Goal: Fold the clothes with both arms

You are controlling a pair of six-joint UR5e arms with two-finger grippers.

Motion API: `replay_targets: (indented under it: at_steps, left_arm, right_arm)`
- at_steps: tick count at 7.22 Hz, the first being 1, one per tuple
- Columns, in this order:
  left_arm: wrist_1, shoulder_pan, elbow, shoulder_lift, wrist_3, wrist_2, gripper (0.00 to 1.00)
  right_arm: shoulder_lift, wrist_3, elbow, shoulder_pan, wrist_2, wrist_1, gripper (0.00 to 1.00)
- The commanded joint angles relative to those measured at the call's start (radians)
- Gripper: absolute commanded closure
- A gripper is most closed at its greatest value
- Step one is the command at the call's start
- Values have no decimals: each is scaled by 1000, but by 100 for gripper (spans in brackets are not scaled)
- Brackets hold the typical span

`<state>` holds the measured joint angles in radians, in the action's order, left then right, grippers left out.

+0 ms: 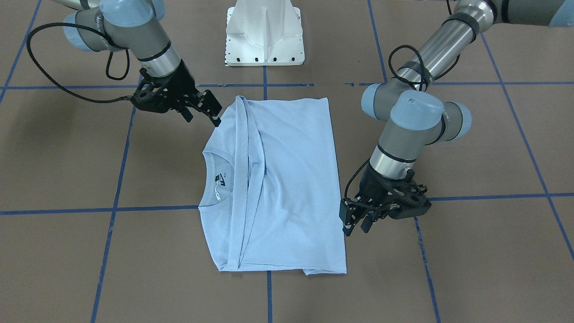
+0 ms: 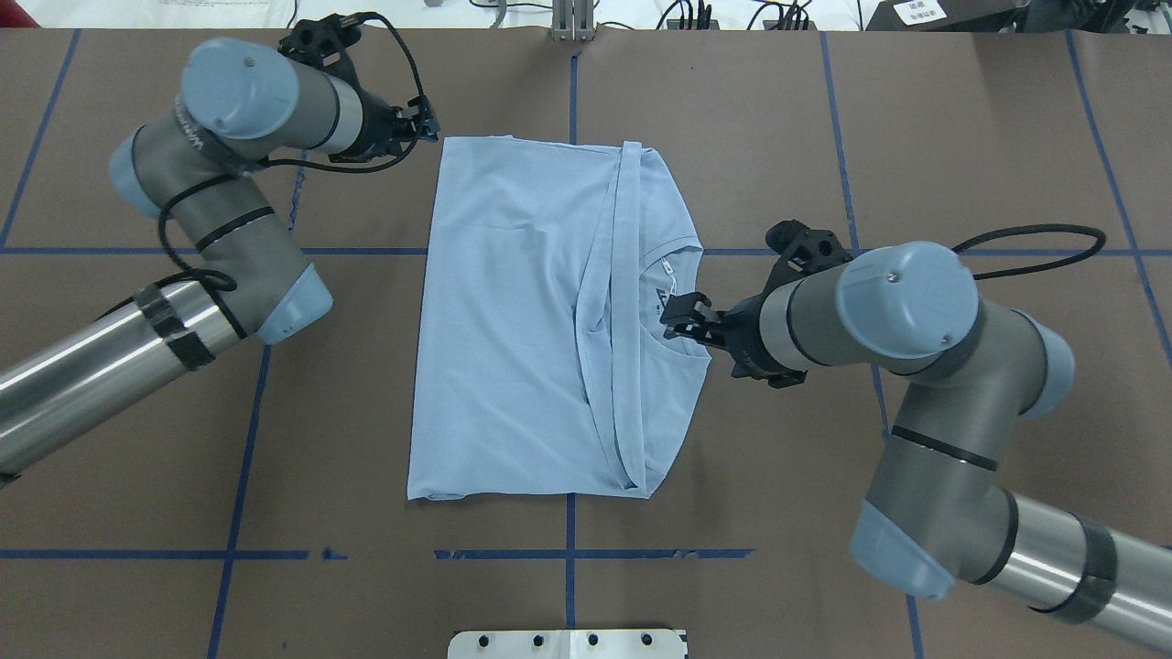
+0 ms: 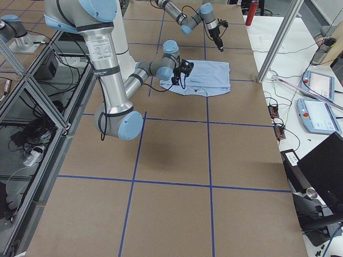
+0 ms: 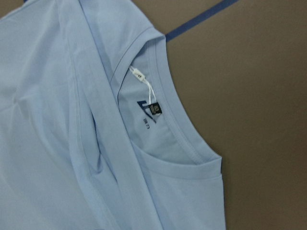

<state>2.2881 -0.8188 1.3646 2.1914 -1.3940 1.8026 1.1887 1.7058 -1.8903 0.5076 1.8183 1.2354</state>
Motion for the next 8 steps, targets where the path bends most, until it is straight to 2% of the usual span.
replay_targets:
  at_steps: [1, 2, 5, 6, 8]
  left_arm:
    - [-1, -2, 100, -82, 1, 27, 43]
    - [-1, -2, 100, -85, 1, 26, 43]
    - [-1, 0, 99, -88, 1, 26, 43]
    - [-1, 0, 99, -88, 0, 26, 43]
    - [-1, 0, 100, -90, 0, 26, 43]
  right_arm:
    - [-136, -181, 53, -99, -43, 219, 0]
    - [-188, -325, 66, -136, -94, 330, 0]
    - [-290, -552, 226, -156, -99, 366, 0]
    - [-281, -595, 232, -168, -99, 368, 0]
    - [-273, -652, 217, -172, -90, 451, 0]
